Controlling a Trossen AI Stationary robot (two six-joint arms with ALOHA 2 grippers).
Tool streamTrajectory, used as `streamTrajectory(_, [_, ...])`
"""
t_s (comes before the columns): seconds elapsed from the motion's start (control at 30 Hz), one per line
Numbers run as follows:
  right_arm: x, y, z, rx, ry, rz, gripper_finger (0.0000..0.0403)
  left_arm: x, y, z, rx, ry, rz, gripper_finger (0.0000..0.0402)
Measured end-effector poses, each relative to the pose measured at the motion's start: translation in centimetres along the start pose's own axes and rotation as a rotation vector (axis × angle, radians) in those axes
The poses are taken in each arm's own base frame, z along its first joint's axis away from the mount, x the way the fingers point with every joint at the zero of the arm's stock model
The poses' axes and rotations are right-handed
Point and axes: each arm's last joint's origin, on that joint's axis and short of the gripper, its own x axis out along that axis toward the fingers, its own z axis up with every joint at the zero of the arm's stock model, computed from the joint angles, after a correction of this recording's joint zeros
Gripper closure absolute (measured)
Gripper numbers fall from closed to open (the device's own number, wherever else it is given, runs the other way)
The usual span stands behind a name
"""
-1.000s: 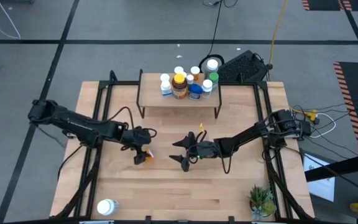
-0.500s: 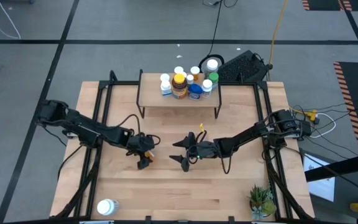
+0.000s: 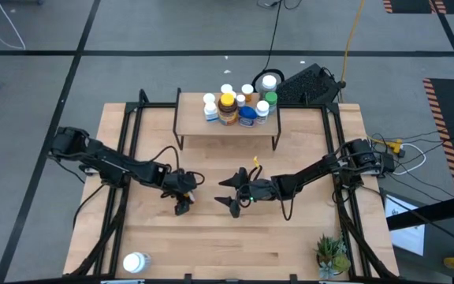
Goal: Pick and place medicine bottles onto shelf by color
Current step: Put the orange pill bottle on the shelf
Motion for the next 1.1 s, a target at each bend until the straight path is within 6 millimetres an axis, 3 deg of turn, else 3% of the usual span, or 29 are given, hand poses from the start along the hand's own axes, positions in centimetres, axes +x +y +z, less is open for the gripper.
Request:
streamTrajectory(0.13, [0.0, 0.0, 0.1, 0.003, -0.020, -0.017, 0.0101, -0.8, 0.0, 0.6, 0.001, -0.051, -0.013, 0.0199])
streamTrajectory(0.27, [-0.1, 0.3, 0.5, -0.018, -0.078, -0.017, 0.0101, -2.5, -0.6, 1.9, 0.037, -0.159, 0.000, 0.0182])
streamTrajectory(0.4, [-0.5, 1.4, 1.0, -0.067, -0.162, 0.020, 0.0101, -5.3, -1.4, 3.5, 0.106, -0.308, 0.001, 0.0170])
streamTrajectory(0.63, [-1.1, 2.7, 1.5, -0.075, -0.275, 0.013, 0.0101, -9.9, -3.0, 5.2, 0.228, -0.603, -0.079, 0.0198])
streamTrajectory(0.87, [-1.0, 2.9, 1.4, -0.016, -0.265, 0.101, 0.0101, -10.8, -4.9, 6.2, 0.321, -0.805, -0.169, 0.0172])
streamTrajectory(1.1, [-1.1, 3.5, 1.6, -0.066, -0.364, 0.162, 0.0101, -9.8, -6.0, 7.2, 0.395, -0.916, -0.188, 0.0179])
